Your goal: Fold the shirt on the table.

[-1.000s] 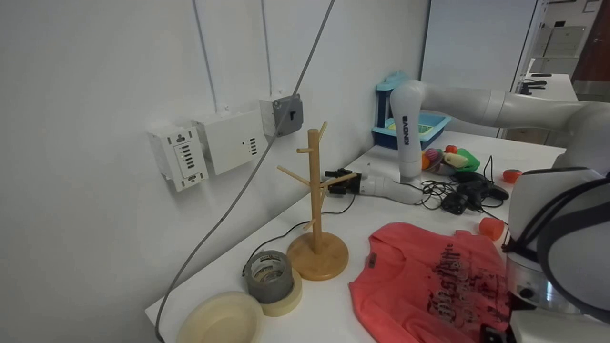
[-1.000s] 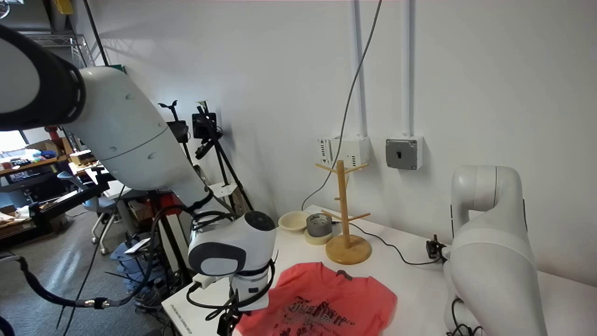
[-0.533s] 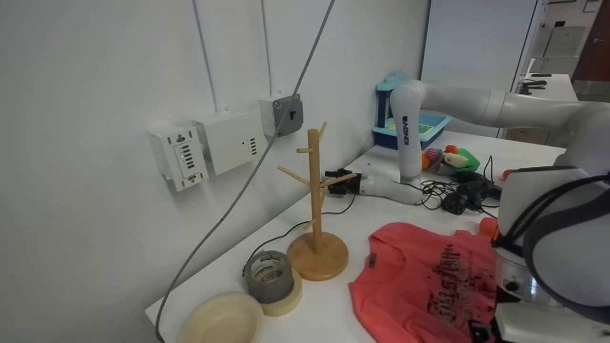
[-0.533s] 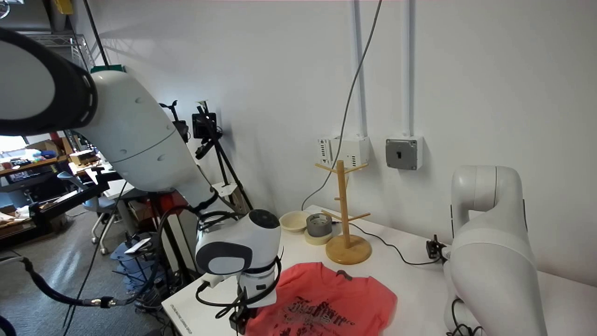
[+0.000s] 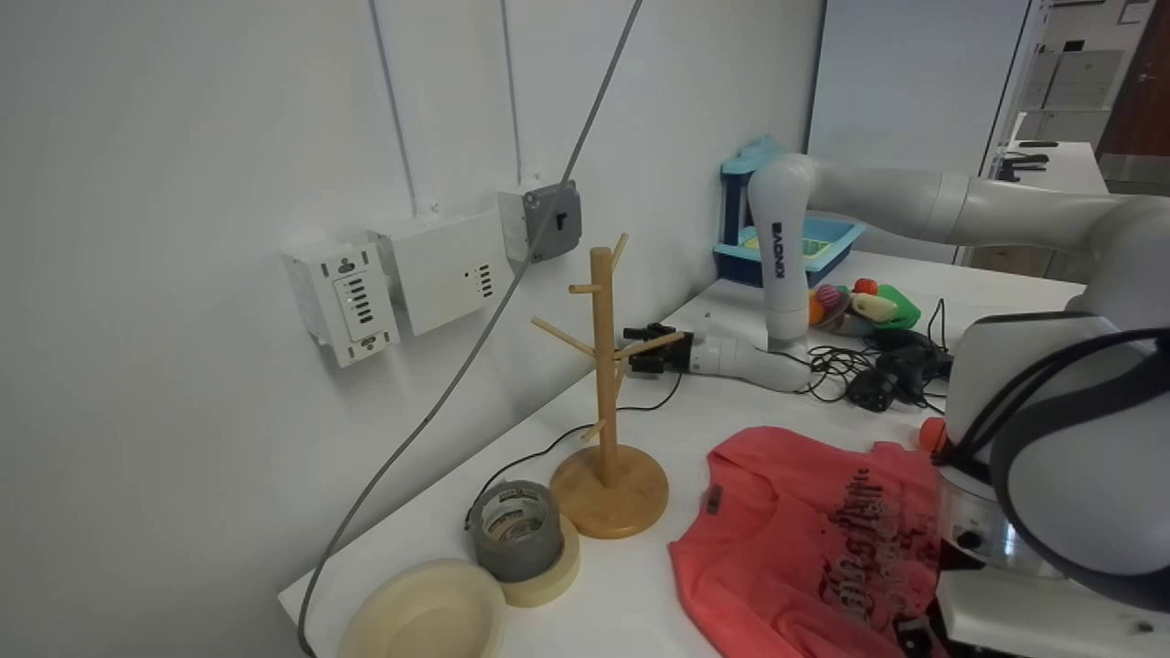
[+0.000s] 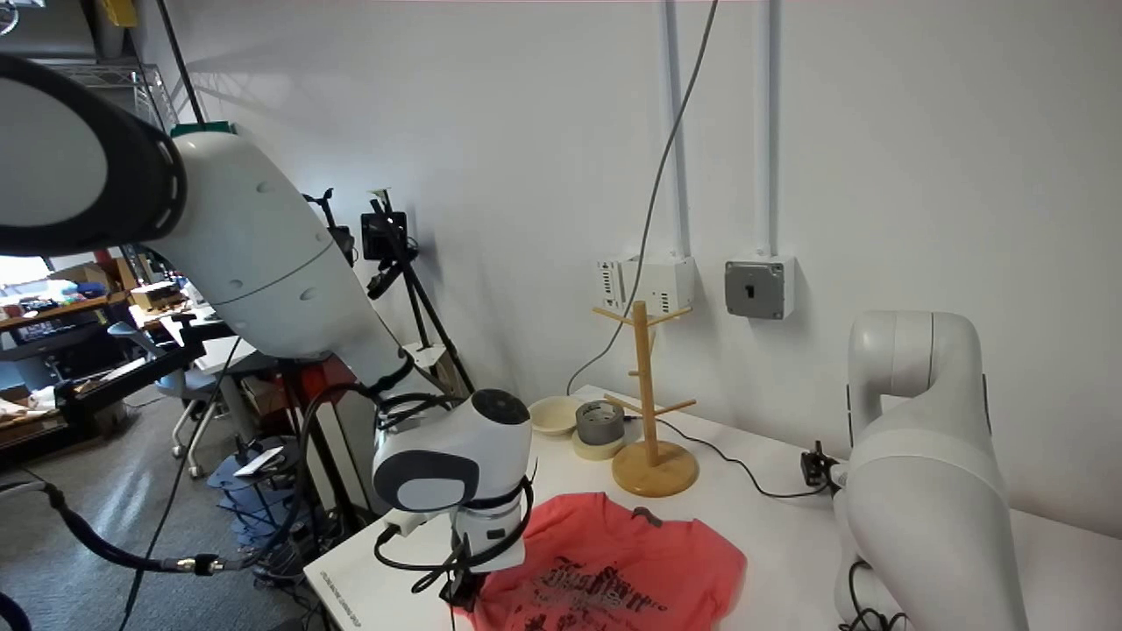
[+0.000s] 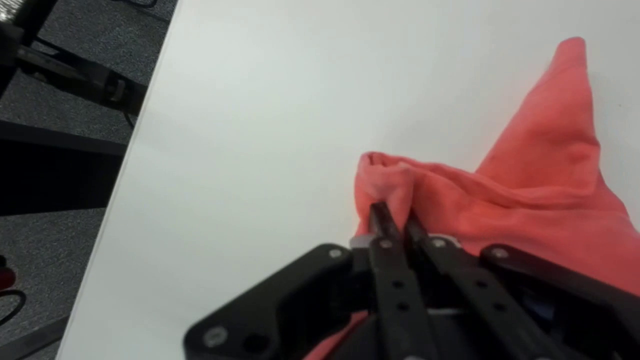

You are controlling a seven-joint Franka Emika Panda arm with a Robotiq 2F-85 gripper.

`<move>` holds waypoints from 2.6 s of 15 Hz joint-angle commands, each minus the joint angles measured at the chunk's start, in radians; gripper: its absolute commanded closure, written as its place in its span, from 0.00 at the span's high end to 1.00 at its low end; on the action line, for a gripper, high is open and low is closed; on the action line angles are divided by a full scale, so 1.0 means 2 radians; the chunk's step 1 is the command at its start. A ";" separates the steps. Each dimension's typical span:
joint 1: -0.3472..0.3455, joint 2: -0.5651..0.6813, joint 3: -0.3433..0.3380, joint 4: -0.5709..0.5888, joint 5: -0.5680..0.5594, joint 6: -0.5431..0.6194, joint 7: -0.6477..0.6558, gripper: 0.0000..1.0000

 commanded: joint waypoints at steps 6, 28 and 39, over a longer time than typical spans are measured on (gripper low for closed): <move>-0.065 -0.067 0.036 -0.011 0.107 -0.121 -0.152 0.01; -0.198 -0.022 -0.149 0.092 0.402 -0.516 -0.239 0.01; -0.131 -0.047 -0.149 0.065 0.420 -0.225 -0.158 0.01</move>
